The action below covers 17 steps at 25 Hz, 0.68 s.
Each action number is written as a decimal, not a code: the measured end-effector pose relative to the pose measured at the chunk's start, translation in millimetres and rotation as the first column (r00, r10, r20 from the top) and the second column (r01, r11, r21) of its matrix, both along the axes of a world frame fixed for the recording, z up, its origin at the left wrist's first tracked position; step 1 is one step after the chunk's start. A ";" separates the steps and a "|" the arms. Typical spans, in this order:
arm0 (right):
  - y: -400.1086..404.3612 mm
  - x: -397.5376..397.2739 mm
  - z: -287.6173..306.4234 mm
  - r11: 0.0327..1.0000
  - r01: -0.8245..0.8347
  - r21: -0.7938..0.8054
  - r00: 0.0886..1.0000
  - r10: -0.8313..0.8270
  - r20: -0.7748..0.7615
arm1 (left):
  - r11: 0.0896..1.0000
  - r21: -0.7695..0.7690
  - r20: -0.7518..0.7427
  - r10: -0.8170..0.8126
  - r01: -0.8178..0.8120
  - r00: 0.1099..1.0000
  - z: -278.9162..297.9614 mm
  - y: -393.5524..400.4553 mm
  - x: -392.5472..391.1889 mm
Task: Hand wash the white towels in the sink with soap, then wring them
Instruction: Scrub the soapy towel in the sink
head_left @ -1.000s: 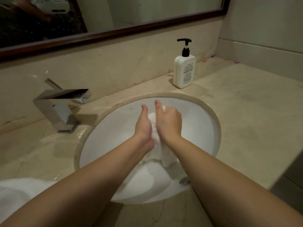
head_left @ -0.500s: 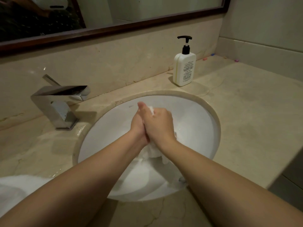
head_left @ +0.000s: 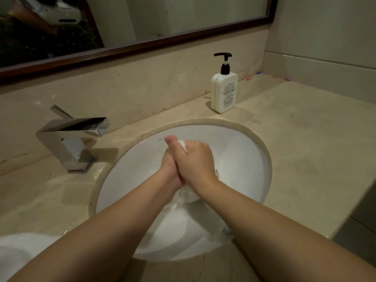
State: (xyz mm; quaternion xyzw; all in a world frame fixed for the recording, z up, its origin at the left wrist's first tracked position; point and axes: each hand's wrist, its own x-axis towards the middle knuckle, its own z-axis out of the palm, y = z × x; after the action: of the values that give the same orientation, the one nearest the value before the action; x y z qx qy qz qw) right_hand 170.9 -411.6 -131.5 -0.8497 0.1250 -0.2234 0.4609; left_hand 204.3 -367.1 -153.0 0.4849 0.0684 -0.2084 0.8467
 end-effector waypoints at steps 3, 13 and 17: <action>-15.6 6.7 -0.8 0.980 0.129 0.149 0.992 -0.128 -0.016 | 0.992 0.093 -0.062 -0.076 0.082 0.995 -4.9 5.5 8.0; -16.8 13.5 -5.8 0.941 0.189 0.280 0.981 -0.170 -0.090 | 0.978 0.196 -0.001 -0.077 0.076 0.997 -13.1 5.7 16.8; -7.3 8.4 -6.9 0.949 0.106 0.296 0.993 -0.088 -0.076 | 0.984 0.165 -0.030 -0.063 0.068 0.998 -10.2 7.0 17.3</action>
State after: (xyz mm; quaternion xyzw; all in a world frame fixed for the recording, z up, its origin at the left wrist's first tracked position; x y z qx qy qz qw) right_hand 179.3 -418.9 -138.4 -0.7694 0.2133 -0.1979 0.5686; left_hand 221.6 -360.2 -163.1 0.5529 0.0800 -0.2357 0.7952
